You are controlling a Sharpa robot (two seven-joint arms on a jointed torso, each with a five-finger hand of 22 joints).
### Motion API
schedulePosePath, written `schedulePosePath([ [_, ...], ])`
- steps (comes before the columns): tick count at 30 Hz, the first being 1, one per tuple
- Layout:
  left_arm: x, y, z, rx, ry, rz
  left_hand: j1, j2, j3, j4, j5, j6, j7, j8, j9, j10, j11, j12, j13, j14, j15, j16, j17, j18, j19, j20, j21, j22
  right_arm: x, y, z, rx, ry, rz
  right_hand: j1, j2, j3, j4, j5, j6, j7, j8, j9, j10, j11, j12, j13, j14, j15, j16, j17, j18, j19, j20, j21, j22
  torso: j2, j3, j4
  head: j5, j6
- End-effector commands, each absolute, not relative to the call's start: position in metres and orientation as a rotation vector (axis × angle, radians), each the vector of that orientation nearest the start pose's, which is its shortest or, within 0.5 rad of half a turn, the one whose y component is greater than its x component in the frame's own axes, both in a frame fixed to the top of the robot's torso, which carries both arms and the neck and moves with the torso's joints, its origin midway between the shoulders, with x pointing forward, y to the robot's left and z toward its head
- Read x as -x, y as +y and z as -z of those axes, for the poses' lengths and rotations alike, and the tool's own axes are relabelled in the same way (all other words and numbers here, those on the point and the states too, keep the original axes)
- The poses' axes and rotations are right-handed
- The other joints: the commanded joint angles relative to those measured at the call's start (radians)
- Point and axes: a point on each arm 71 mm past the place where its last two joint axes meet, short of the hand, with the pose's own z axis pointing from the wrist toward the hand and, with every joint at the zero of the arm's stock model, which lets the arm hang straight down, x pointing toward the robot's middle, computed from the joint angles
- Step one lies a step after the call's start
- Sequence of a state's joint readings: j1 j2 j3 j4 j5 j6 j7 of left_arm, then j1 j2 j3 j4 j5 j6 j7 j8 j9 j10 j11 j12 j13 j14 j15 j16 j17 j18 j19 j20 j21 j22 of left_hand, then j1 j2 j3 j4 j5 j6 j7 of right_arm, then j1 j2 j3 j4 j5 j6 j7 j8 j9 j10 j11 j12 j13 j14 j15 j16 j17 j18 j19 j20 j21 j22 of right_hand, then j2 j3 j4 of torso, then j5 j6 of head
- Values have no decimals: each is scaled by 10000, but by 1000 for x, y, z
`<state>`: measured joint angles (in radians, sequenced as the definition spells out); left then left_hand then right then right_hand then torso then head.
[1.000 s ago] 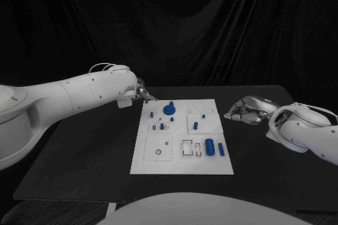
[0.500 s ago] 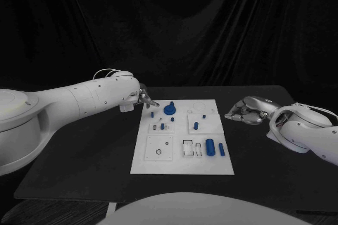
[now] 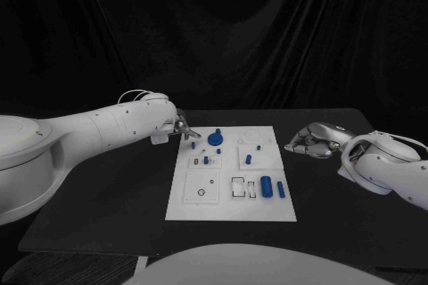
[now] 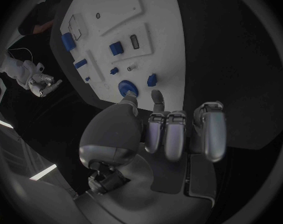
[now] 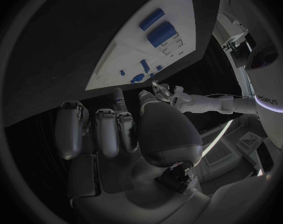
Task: Assemble the parts on the task board
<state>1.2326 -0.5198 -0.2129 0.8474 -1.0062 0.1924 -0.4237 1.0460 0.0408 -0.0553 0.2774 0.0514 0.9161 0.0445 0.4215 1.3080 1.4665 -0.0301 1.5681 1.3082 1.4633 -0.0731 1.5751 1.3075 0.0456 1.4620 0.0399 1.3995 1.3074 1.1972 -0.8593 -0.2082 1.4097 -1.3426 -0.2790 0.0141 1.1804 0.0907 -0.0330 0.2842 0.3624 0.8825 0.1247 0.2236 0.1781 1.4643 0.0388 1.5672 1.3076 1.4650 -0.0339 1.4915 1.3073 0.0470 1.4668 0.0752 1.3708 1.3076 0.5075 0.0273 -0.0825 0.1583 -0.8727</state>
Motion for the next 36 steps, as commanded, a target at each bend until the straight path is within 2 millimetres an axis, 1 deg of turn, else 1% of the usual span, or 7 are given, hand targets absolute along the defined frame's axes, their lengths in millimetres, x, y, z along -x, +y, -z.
schedulePosePath([
  [1, -557, 264, 287, 3380, 23830, 1058, 105, 5, -59, 2, -9, -86, 12, 72, 311, 1043, 99, 27, 2626, 1075, 73, -43, 2633, -23, 4, 54, -46, 2059, -474, -241, 254, 1423, 18679, -6309, 48, -59, -13, 22, 27, -29, -17, -10, 0, 1065, 40, 36, 2632, 739, 50, -40, 1125, 40, 125, 38, -17, 1921, 4, -2, 4, 6, 1],
  [13, -554, 261, 296, 3301, 24161, 992, 144, 81, -110, 13, -6, -287, 48, 98, 276, 1043, 127, 27, 2626, 1075, 98, -43, 2633, -18, -14, 78, -62, 2053, -473, -242, 256, 1398, 18766, -6283, 50, -53, -13, 18, 43, -32, -19, -13, -1, 1065, 37, 36, 2632, 735, 46, -50, 1110, 46, 118, 35, -42, 1913, 1, 3, 1, -20, 1],
  [19, -553, 260, 298, 3280, 24254, 955, 188, 161, -141, 13, -1, -441, 84, -9, 214, 1043, 159, 27, 2626, 1075, 125, -43, 2633, -20, -15, 103, -53, 2055, -473, -242, 257, 1384, 18791, -6263, 52, -51, -12, 16, 46, -33, -19, -13, -1, 1065, 36, 36, 2632, 736, 45, -49, 1111, 46, 119, 34, -41, 1914, -3, -1, -4, -39, 1],
  [25, -554, 260, 299, 3291, 24289, 901, 218, 187, -142, 2, 4, -470, 93, -51, 189, 1043, 168, 27, 2626, 1075, 133, -43, 2633, -20, -16, 111, -51, 2055, -472, -243, 257, 1375, 18800, -6255, 52, -51, -12, 16, 46, -33, -19, -13, -1, 1065, 36, 36, 2632, 736, 45, -49, 1111, 46, 119, 34, -41, 1914, 2, 1, -6, -16, 1],
  [29, -554, 261, 299, 3308, 24299, 868, 232, 200, -141, -3, 6, -482, 98, -69, 179, 1043, 172, 27, 2626, 1075, 137, -43, 2633, -19, -19, 114, -54, 2054, -472, -243, 257, 1375, 18803, -6258, 52, -51, -12, 16, 46, -33, -19, -13, -1, 1065, 36, 36, 2632, 736, 45, -49, 1111, 46, 119, 34, -41, 1914, 9, 1, -3, -42, 1],
  [34, -554, 260, 300, 3286, 24355, 852, 322, 279, -130, -38, 24, -554, 133, -213, 98, 1043, 202, 27, 2626, 1075, 165, -43, 2633, -13, -40, 140, -77, 2045, -472, -243, 257, 1380, 18809, -6264, 52, -51, -12, 16, 46, -33, -19, -13, -1, 1065, 36, 36, 2632, 736, 45, -49, 1111, 46, 119, 34, -41, 1914, -1, 4, 1, -37, 1],
  [36, -554, 259, 300, 3274, 24366, 863, 445, 356, -88, -101, 59, -595, 171, -413, -33, 1043, 234, 27, 2626, 1075, 196, -43, 2633, -11, -50, 168, -82, 2043, -472, -242, 257, 1383, 18816, -6266, 52, -51, -12, 16, 46, -33, -19, -13, -1, 1065, 36, 36, 2632, 736, 45, -49, 1111, 46, 119, 34, -41, 1914, -2, 5, 0, -37, 1],
])
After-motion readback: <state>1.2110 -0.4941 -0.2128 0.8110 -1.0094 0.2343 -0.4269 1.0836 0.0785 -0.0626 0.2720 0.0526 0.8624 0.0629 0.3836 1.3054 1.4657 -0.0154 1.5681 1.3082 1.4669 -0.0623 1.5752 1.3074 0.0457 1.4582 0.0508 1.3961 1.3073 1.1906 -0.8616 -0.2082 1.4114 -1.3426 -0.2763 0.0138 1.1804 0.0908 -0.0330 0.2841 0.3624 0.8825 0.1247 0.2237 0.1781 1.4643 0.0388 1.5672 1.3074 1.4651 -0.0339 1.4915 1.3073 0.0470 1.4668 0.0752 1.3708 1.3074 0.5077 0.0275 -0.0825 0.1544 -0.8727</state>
